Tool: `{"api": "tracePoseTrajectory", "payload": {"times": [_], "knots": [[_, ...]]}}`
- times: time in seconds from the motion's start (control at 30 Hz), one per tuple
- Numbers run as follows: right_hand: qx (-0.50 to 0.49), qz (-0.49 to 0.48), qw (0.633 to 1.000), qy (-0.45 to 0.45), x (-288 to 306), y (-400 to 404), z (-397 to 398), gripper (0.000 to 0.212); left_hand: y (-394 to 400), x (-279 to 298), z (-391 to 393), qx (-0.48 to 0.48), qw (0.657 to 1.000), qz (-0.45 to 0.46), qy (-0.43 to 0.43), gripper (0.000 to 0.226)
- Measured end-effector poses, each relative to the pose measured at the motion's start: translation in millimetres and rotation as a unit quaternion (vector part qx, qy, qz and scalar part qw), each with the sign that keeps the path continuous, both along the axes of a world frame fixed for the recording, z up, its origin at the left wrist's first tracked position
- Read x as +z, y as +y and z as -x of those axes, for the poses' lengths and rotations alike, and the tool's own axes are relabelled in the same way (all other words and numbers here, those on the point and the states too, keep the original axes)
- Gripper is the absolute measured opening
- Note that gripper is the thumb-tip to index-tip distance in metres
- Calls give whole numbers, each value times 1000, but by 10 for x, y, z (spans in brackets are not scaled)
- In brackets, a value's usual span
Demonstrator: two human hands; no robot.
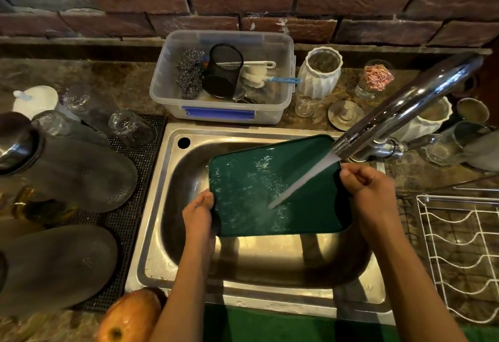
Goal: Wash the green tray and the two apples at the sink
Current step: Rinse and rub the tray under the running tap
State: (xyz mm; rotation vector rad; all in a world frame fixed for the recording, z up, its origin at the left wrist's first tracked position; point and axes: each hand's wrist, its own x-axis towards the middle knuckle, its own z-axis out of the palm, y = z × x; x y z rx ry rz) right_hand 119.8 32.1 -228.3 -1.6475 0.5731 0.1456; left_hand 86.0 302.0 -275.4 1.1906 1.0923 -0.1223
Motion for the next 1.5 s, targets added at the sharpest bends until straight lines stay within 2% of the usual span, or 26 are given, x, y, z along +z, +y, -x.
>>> {"api": "tracePoseTrajectory", "payload": {"times": [0.27, 0.7, 0.87, 1.03, 1.3, 1.5], "knots": [[-26, 0, 997, 74, -231, -65, 103, 23, 2, 414, -135, -46, 997, -50, -43, 19], [-59, -67, 983, 162, -614, 11, 328, 27, -174, 800, -192, -101, 977, -155, -110, 19], [-77, -94, 981, 149, -551, 0, 304, 20, -71, 666, -138, -75, 985, -134, -83, 20], [-85, -79, 987, 109, -418, 7, 212, 18, 21, 415, -64, -19, 995, -92, -43, 19], [-31, -26, 997, 61, -90, 3, 156, 17, 27, 152, 68, 24, 999, -26, 27, 20], [-21, -12, 1000, 16, 90, 46, 118, 14, -38, 89, 115, 35, 999, 11, 32, 20]]}}
